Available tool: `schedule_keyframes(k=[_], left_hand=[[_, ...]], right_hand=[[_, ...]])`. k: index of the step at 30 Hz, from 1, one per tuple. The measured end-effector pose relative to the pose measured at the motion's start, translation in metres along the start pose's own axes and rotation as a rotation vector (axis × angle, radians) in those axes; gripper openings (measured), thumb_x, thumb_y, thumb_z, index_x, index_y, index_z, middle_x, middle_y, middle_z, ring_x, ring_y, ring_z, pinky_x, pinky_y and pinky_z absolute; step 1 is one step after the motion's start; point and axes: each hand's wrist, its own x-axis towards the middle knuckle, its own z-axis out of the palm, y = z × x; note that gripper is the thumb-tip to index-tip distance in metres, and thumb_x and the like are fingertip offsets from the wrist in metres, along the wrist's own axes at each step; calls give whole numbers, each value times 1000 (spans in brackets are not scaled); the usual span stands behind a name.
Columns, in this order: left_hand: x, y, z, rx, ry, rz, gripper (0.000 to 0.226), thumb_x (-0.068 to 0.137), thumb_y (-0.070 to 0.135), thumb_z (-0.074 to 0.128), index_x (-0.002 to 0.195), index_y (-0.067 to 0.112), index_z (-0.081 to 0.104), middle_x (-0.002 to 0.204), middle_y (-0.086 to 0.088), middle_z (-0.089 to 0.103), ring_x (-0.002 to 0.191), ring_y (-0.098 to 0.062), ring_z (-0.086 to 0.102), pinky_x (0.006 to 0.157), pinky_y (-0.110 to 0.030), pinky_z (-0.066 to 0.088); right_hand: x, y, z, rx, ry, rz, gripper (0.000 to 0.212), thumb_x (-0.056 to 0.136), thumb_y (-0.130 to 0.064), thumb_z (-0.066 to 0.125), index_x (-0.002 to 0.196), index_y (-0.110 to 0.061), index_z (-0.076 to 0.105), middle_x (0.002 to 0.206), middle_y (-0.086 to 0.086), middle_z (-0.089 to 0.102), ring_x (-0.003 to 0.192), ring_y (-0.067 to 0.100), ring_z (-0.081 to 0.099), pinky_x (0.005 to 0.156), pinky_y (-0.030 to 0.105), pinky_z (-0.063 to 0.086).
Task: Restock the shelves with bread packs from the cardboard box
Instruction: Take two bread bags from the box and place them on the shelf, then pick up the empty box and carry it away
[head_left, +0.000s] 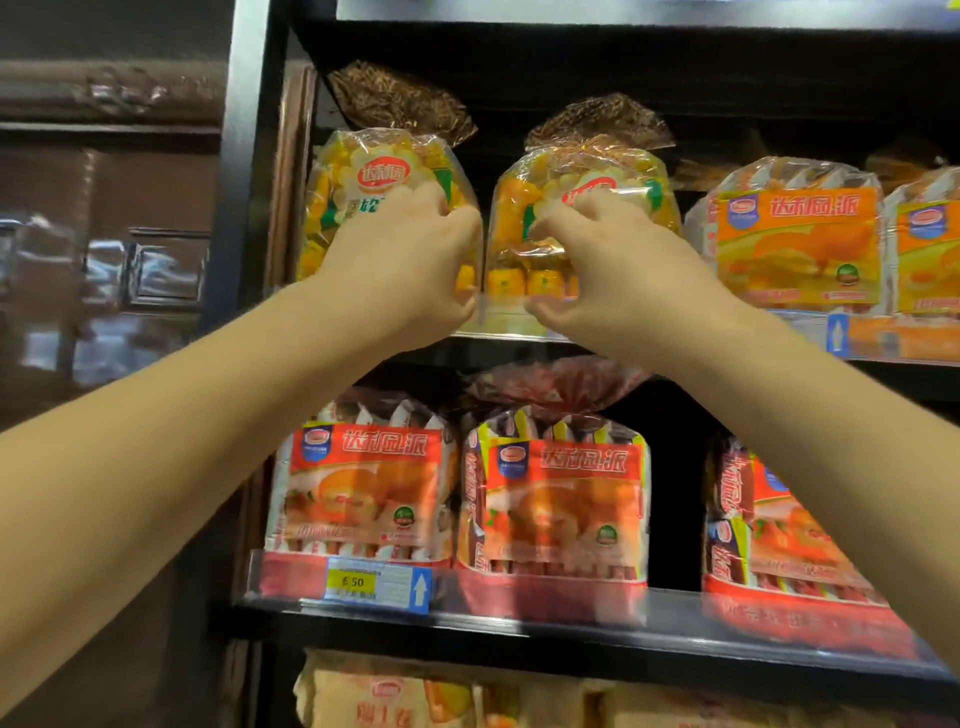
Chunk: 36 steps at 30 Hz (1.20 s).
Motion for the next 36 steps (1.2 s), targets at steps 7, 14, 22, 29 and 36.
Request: schedule_keyframes(k=[7, 14, 22, 29, 36], left_hand=[[-79, -53, -27, 364, -358, -98, 58, 96, 54, 65, 142, 23, 48, 133, -12, 51, 125, -34, 52, 80, -42, 41], [-184, -78, -56, 485, -662, -307, 59, 96, 59, 60, 140, 19, 51, 135, -12, 52, 128, -37, 52, 93, -49, 50], [-333, -47, -102, 573, -1009, -728, 57, 99, 54, 59, 144, 20, 48, 135, -11, 49, 128, -34, 51, 92, -45, 47], [-474, -8, -182, 640, -1165, -1096, 51, 98, 50, 63, 136, 19, 54, 131, -10, 54, 124, -33, 53, 86, -42, 44], [-624, 39, -237, 606, -1257, -1439, 59, 96, 54, 64, 144, 21, 50, 140, -9, 52, 127, -32, 54, 101, -45, 52]], right_hand=[[-15, -99, 31, 103, -147, -259, 54, 93, -46, 63, 140, -26, 48, 133, 7, 51, 121, 31, 52, 90, 41, 49], [-53, -185, 76, 438, -259, -465, 59, 93, -51, 62, 145, -32, 43, 142, 3, 45, 127, 30, 50, 96, 42, 48], [-149, -291, 84, 865, -414, -816, 60, 96, -54, 59, 150, -35, 39, 147, -2, 45, 129, 24, 52, 98, 43, 51], [-251, -373, 51, 1042, -567, -1021, 59, 97, -52, 58, 150, -30, 41, 144, 0, 46, 125, 23, 54, 92, 41, 52], [-383, -447, 38, 1017, -789, -1182, 54, 98, -50, 57, 147, -31, 43, 145, 0, 47, 128, 24, 53, 95, 39, 47]])
